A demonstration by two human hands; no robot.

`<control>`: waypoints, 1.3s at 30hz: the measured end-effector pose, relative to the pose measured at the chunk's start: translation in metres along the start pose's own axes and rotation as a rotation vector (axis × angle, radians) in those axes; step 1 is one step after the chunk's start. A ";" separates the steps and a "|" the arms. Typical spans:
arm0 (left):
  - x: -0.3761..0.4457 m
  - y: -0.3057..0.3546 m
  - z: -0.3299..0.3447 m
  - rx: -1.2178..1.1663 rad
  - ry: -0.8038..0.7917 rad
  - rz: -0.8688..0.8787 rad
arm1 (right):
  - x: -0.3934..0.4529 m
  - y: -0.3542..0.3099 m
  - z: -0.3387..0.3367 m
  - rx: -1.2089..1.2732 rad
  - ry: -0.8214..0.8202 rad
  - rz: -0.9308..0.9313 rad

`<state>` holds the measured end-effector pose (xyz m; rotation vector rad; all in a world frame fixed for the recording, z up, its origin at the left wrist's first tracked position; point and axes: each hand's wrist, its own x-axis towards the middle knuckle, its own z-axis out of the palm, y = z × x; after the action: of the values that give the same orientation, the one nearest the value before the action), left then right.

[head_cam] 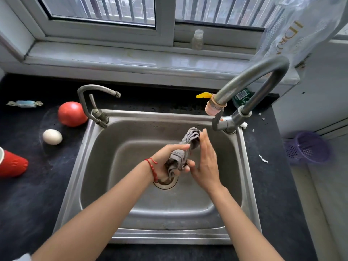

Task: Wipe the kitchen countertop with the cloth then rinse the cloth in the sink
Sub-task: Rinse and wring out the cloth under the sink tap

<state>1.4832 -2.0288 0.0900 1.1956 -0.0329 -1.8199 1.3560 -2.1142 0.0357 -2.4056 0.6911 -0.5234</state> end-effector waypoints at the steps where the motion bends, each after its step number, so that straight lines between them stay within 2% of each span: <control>1: -0.002 -0.001 0.001 0.035 -0.099 -0.047 | 0.002 0.002 -0.001 -0.097 0.058 -0.078; 4: -0.004 -0.006 0.000 0.105 -0.371 -0.137 | 0.019 -0.002 -0.016 -0.250 0.265 -0.369; 6: -0.003 -0.007 -0.005 0.135 -0.458 -0.161 | 0.031 -0.001 -0.026 -0.322 0.300 -0.556; 8: -0.004 -0.005 -0.009 0.213 -0.474 -0.178 | 0.040 -0.001 -0.033 -0.367 0.294 -0.700; 10: -0.006 -0.001 -0.012 0.279 -0.459 -0.183 | 0.045 -0.001 -0.038 -0.367 0.220 -0.782; 13: -0.008 0.002 -0.018 0.386 -0.391 -0.101 | 0.051 -0.003 -0.044 -0.460 0.145 -0.821; 15: -0.009 0.002 -0.014 0.489 -0.267 -0.026 | 0.053 -0.002 -0.044 -0.545 0.113 -0.810; 19: 0.000 0.000 0.000 0.808 0.185 0.118 | 0.051 0.002 -0.039 -0.626 -0.008 -0.707; 24: 0.015 -0.011 -0.001 1.421 0.495 0.205 | 0.041 -0.008 -0.024 -0.737 -0.276 -0.406; 25: 0.016 -0.014 -0.002 1.534 0.547 0.211 | 0.040 -0.011 -0.023 -0.748 -0.379 -0.335; 28: 0.022 -0.022 -0.007 1.794 0.578 0.255 | 0.037 -0.019 -0.017 -0.668 -0.684 -0.078; 34: 0.031 -0.028 -0.019 2.116 0.535 0.244 | 0.029 -0.026 -0.005 -0.476 -0.806 0.246; 39: 0.032 -0.032 -0.019 2.151 0.489 0.293 | 0.032 -0.022 -0.009 -0.219 -1.044 0.523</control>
<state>1.4723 -2.0248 0.0422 2.6064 -2.1011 -0.5654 1.3845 -2.1208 0.0622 -2.1251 0.8274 0.9934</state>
